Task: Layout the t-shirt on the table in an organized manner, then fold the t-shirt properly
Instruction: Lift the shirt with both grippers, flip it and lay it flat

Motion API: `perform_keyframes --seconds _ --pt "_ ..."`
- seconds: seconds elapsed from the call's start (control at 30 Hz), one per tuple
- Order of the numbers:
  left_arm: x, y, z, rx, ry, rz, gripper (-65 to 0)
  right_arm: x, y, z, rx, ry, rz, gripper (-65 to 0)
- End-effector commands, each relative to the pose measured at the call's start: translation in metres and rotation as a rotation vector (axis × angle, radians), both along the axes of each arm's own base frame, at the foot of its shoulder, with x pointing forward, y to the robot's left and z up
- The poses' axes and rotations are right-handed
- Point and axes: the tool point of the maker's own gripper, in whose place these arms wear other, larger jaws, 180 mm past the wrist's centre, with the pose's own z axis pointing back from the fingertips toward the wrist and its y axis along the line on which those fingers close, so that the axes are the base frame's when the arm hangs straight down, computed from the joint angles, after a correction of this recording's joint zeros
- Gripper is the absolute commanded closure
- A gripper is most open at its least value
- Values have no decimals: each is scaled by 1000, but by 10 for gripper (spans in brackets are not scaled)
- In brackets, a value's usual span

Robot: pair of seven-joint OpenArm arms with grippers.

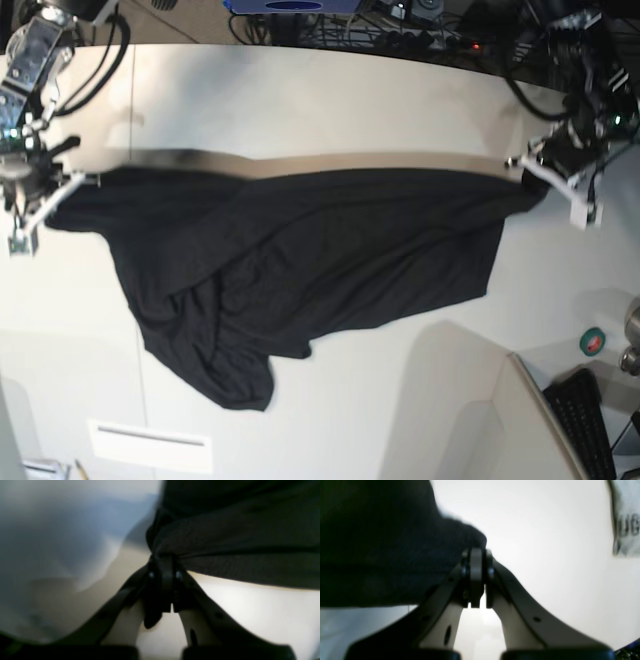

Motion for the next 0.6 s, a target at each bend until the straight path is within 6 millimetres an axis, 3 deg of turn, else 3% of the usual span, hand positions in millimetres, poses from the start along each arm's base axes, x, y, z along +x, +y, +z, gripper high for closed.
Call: perform_keyframes --seconds 0.0,0.17,0.3,0.43,0.57 --pt "26 -2 21 35 -78 -34 0 29 -5 22 -10 -92 2 0" --pt "96 -29 43 173 -113 -172 0 98 -24 38 35 -109 -16 0" --pt "160 -47 71 263 -145 -255 0 163 -43 68 88 -160 -24 0" --pt "228 -65 117 311 -199 -309 0 224 -66 128 131 -267 -31 0" --pt "292 -87 198 327 -320 -293 0 266 -91 226 128 -466 -40 0"
